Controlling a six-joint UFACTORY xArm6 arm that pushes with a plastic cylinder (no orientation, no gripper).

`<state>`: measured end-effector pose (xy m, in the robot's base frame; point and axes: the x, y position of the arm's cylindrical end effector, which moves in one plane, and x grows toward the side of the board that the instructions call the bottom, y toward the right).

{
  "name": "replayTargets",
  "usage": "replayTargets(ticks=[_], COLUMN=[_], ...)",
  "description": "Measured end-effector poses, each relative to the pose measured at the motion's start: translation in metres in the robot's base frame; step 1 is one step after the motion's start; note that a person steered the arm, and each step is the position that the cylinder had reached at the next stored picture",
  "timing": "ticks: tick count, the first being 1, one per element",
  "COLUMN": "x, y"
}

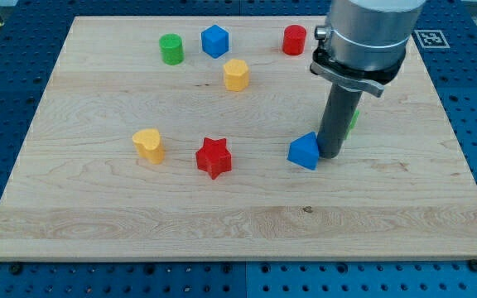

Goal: Move the blue triangle to the right of the red star

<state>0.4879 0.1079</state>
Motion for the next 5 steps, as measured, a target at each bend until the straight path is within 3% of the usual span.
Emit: replayTargets(ticks=[3, 5], x=[0.021, 0.021], y=[-0.014, 0.069])
